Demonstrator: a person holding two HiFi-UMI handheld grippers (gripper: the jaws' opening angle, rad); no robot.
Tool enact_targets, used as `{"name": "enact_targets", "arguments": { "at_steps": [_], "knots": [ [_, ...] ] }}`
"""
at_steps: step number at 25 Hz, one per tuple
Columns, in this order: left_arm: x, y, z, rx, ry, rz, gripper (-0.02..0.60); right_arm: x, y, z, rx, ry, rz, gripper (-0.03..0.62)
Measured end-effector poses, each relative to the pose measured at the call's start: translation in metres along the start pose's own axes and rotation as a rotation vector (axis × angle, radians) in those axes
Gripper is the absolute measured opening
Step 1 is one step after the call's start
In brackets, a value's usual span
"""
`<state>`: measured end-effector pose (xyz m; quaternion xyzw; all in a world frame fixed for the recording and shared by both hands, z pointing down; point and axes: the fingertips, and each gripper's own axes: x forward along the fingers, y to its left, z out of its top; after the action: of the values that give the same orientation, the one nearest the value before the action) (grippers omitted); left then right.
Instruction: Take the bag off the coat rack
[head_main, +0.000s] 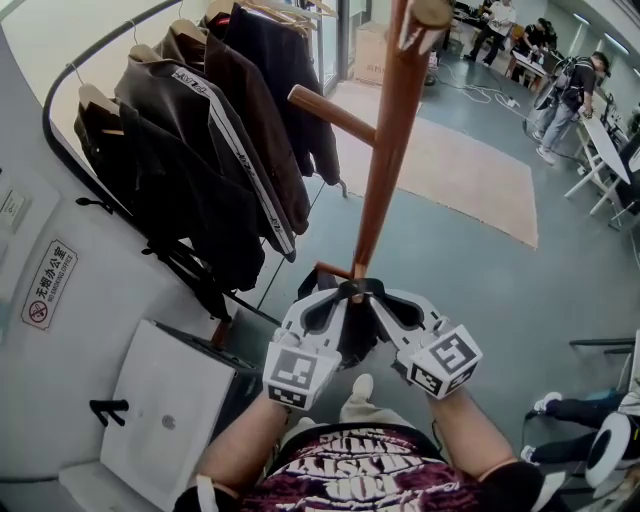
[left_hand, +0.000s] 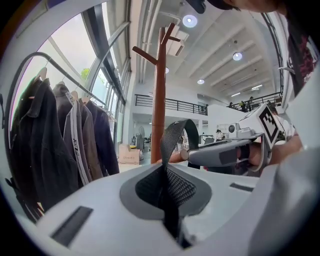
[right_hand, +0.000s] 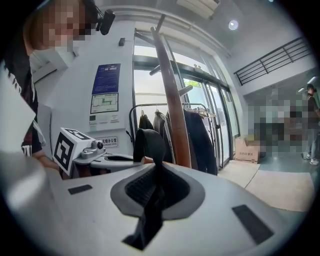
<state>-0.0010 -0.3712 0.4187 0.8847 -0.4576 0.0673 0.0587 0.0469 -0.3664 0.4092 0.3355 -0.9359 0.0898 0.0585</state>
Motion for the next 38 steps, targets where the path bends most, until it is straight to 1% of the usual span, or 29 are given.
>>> {"name": "enact_targets", "arguments": {
  "at_steps": [3,18,26,32,38],
  "knots": [
    [-0.012,-0.002,0.009,-0.008,-0.009,-0.005,0.006,-0.005,0.011,0.008,-0.005,-0.018,-0.007,0.031],
    [-0.081,-0.024,0.043,0.031,-0.041,-0.033,0.006,-0.041,0.076,0.04,-0.031,-0.092,-0.034,0.031],
    [-0.12,-0.047,0.063,0.054,-0.072,-0.077,0.006,-0.07,0.114,0.06,-0.073,-0.132,-0.057,0.031],
    [-0.143,-0.062,0.071,0.063,-0.088,-0.104,0.006,-0.089,0.136,0.067,-0.075,-0.146,-0.076,0.031],
    [-0.163,-0.073,0.076,0.074,-0.1,-0.11,0.006,-0.103,0.154,0.07,-0.076,-0.165,-0.078,0.031]
  ]
}}
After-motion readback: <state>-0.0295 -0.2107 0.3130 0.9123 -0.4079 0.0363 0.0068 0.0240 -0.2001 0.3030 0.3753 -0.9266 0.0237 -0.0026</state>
